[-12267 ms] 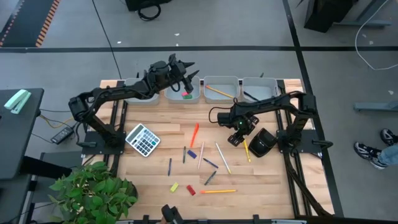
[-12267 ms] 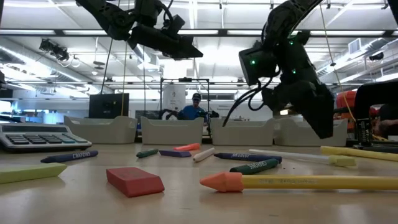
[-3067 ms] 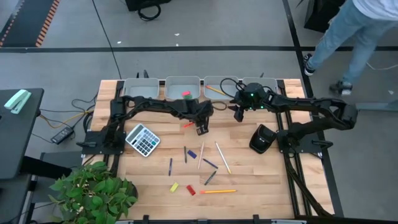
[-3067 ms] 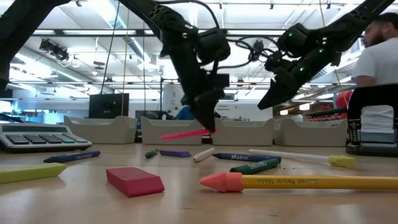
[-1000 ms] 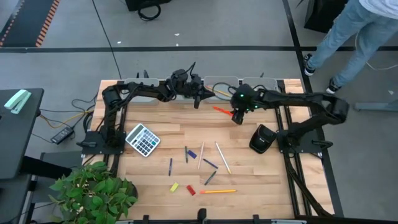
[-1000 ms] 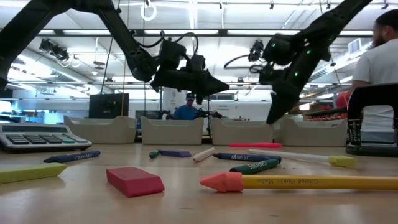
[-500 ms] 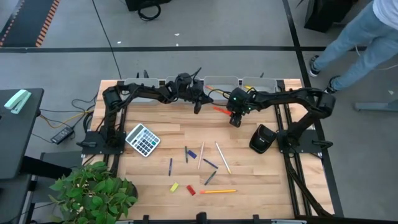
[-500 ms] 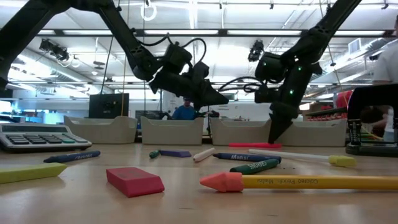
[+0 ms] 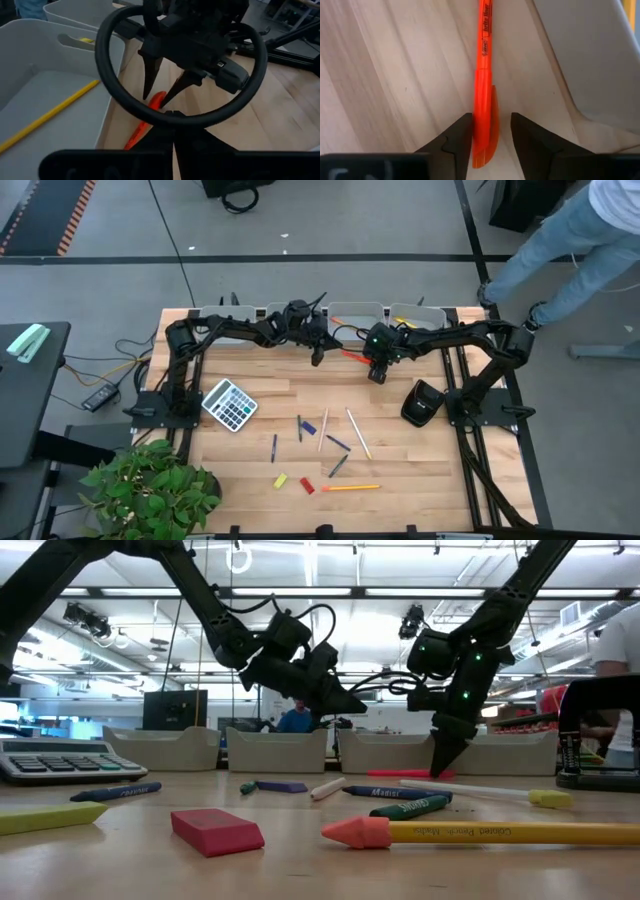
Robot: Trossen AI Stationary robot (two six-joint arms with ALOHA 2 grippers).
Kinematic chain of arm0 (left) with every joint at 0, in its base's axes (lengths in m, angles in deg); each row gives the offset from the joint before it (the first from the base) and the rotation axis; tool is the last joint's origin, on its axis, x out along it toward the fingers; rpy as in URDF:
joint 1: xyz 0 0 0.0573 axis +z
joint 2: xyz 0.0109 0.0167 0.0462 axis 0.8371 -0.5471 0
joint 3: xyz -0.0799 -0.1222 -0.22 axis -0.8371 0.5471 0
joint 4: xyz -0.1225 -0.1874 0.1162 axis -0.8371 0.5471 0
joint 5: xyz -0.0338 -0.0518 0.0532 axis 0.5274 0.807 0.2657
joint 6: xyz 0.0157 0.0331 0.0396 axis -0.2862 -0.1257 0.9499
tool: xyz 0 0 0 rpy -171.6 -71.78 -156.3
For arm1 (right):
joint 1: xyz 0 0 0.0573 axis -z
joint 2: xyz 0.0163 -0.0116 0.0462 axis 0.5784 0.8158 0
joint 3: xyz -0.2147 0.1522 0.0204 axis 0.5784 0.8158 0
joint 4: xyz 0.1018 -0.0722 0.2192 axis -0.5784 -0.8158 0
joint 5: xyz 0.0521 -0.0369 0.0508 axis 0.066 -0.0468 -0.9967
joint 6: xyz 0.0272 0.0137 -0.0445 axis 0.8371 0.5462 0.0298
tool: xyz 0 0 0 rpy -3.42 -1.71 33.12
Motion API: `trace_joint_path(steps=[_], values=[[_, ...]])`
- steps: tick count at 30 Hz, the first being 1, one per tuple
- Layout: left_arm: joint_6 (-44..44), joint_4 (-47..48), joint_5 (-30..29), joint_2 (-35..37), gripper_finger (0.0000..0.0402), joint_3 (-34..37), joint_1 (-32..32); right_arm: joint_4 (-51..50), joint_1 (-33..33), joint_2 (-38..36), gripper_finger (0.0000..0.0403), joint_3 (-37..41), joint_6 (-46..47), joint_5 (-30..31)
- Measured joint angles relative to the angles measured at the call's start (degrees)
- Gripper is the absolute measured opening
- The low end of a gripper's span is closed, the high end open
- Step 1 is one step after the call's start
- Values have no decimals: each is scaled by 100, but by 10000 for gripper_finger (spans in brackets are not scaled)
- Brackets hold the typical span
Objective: Sort crayons/erasers/pens/pencils in bins
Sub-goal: Put the orange pen into the gray bin
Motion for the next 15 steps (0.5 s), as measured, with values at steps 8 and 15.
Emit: trace_joint_path(steps=[8,15], values=[[2,13,0,0,16,0,-2,-12,-1,-2,85,-2,-17,-113],[-19,17,0,0,18,0,0,-103,2,-188,83,29,-6,-261]])
